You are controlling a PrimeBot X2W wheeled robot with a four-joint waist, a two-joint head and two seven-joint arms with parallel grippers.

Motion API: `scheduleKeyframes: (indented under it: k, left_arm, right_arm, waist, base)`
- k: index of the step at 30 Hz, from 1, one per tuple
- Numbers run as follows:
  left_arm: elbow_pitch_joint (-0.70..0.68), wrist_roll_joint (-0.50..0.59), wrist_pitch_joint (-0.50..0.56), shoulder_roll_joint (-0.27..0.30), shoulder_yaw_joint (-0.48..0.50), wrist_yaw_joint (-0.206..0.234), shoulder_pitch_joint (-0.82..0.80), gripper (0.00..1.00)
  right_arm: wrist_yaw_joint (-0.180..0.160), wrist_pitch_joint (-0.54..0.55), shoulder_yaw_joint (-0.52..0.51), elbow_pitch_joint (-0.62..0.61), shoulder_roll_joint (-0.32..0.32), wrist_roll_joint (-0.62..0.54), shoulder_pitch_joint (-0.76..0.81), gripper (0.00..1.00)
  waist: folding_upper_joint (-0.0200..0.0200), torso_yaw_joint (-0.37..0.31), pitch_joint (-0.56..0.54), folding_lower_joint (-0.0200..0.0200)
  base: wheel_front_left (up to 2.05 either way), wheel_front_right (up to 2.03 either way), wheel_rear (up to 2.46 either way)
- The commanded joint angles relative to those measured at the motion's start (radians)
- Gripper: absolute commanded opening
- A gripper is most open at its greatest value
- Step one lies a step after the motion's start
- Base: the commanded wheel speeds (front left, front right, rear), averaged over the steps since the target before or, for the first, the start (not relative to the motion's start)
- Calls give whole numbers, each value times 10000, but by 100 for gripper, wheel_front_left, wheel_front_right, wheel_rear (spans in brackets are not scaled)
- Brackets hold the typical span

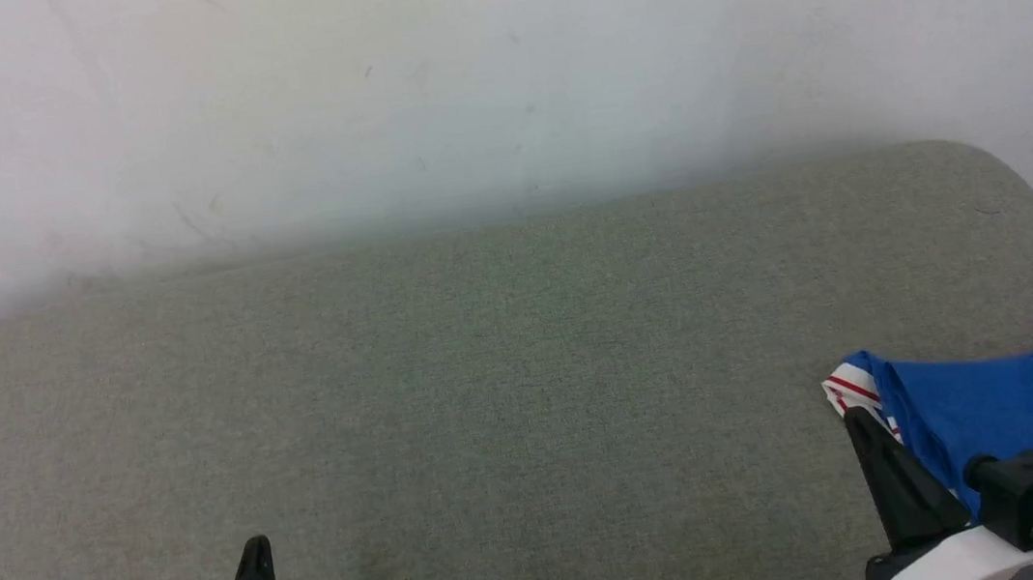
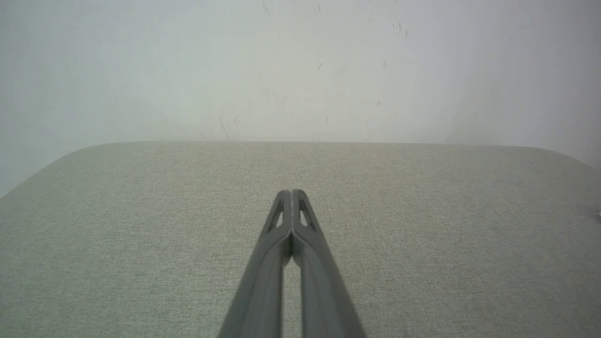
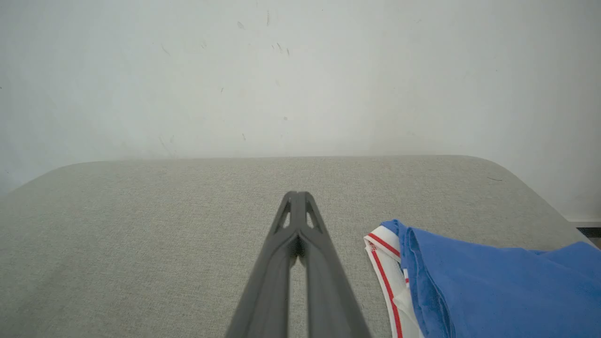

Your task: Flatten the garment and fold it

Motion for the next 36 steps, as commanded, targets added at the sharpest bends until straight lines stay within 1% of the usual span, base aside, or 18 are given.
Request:
scheduleKeyframes:
  k: [1,36]
  left_arm:
    - [-39,131,50,-71,79,-89,-138,0]
    - [-210,1091,765,-713,551,-517,-666,0]
  right_arm:
    - [-1,67,-32,18,8,-125,-141,0]
    - [-3,315,-202,101,19,-568,-601,0]
  waist:
    - [-1,6,8,0]
    - [-1,150,205,0]
  base:
    - [0,0,0]
    - [0,0,0]
